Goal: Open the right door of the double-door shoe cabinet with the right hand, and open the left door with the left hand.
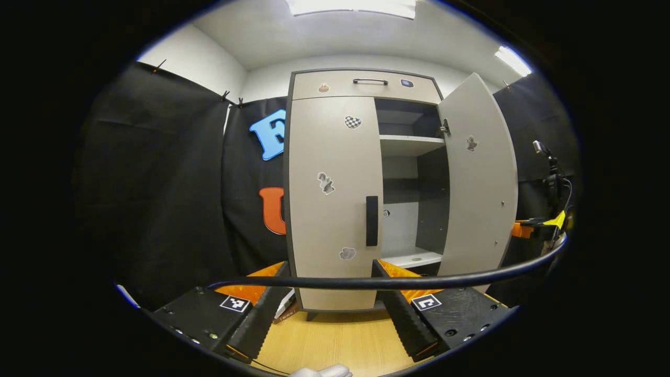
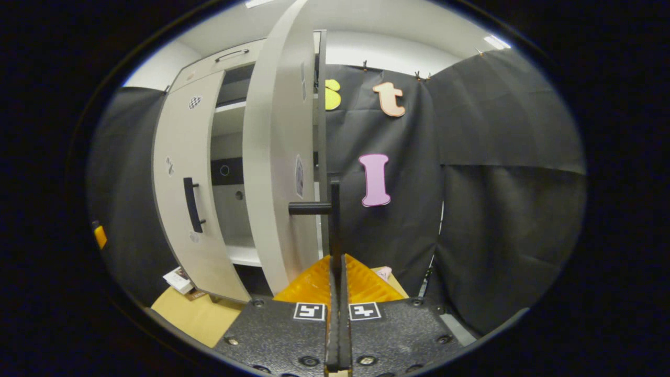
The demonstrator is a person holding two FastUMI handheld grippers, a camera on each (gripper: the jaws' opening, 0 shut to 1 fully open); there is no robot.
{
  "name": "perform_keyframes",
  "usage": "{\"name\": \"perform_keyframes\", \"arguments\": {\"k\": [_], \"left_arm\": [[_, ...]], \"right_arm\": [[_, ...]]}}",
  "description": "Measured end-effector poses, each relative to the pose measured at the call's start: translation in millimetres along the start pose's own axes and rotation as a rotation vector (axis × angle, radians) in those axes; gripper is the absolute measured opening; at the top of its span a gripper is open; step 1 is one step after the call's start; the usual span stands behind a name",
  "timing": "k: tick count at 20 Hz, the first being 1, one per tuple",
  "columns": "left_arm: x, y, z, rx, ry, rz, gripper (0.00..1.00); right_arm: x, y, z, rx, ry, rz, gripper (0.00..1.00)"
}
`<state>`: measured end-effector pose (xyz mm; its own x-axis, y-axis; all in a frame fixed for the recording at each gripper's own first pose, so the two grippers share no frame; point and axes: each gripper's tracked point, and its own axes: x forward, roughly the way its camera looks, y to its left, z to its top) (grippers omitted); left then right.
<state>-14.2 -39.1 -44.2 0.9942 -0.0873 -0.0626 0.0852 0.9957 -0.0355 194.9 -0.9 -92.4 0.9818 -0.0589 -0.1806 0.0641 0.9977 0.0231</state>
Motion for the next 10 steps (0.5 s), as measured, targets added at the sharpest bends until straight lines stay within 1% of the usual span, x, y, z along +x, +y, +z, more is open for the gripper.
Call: {"name": "perform_keyframes", "arguments": {"k": [5, 6, 7, 10], "left_arm": [[-3.4, -4.9, 5.7, -0.001, -0.009, 0.004, 0.96], [-3.9, -2.8, 4.9, 0.002, -0.008, 0.012, 1.00], [-3.9, -1.1, 5.2, 0.002, -0.008, 0.017, 0.96], [-5.2, -1.2, 8.2, -0.004, -0.009, 0.027, 0.96]], "right_arm": [[1.6, -3.2, 2.4, -0.023, -0.009, 0.035, 0.03], [1.3, -2.2, 2.7, -0.023, -0.009, 0.038, 0.04], [1.9, -0.8, 1.9, -0.026, -0.010, 0.043, 0.04], [2.4, -3.3, 3.2, -0.039, -0.014, 0.038, 0.04]]}}
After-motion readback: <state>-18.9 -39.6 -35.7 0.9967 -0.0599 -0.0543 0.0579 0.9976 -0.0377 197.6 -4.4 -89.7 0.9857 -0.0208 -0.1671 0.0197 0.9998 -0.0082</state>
